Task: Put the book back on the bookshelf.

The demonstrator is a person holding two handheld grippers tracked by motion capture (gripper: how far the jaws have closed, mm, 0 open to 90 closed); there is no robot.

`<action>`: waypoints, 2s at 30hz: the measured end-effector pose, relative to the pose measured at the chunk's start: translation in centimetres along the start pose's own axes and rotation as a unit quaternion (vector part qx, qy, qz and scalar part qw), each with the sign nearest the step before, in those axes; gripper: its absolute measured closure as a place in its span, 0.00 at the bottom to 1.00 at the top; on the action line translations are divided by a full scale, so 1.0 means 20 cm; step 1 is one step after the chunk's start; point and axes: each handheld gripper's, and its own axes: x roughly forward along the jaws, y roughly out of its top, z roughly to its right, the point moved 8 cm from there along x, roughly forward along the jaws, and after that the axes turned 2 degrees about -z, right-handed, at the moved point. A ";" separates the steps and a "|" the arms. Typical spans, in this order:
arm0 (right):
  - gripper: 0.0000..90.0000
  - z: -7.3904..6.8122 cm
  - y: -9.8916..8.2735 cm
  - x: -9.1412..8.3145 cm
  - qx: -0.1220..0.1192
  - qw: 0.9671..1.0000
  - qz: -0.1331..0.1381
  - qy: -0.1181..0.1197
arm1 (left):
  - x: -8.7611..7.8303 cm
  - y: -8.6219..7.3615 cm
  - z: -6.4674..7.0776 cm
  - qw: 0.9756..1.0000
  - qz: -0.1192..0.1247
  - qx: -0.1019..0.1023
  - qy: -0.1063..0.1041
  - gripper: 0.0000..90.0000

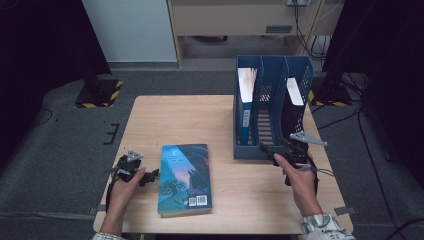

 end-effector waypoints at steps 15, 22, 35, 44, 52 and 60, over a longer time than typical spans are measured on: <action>0.20 -0.35 -0.26 0.18 -0.076 0.993 -0.079 0.048 | -0.16 0.10 0.11 0.996 0.077 -0.020 -0.037 0.12; 0.19 -0.52 -0.36 0.27 -0.100 0.986 -0.111 0.078 | -0.16 0.12 0.25 0.995 0.079 0.022 -0.058 0.12; 0.18 -0.72 -0.54 0.45 -0.095 0.975 -0.161 0.124 | -0.10 0.09 0.32 0.996 0.040 0.034 -0.073 0.16; 0.16 -0.79 -0.59 0.52 -0.087 0.970 -0.180 0.140 | -0.09 0.09 0.36 0.994 0.032 0.029 -0.097 0.17; 0.16 -0.82 -0.61 0.54 -0.072 0.969 -0.186 0.147 | -0.07 0.08 0.38 0.992 0.023 0.022 -0.125 0.15; 0.12 -0.82 -0.62 0.55 -0.062 0.968 -0.190 0.149 | -0.04 0.10 0.38 0.990 0.029 0.019 -0.140 0.15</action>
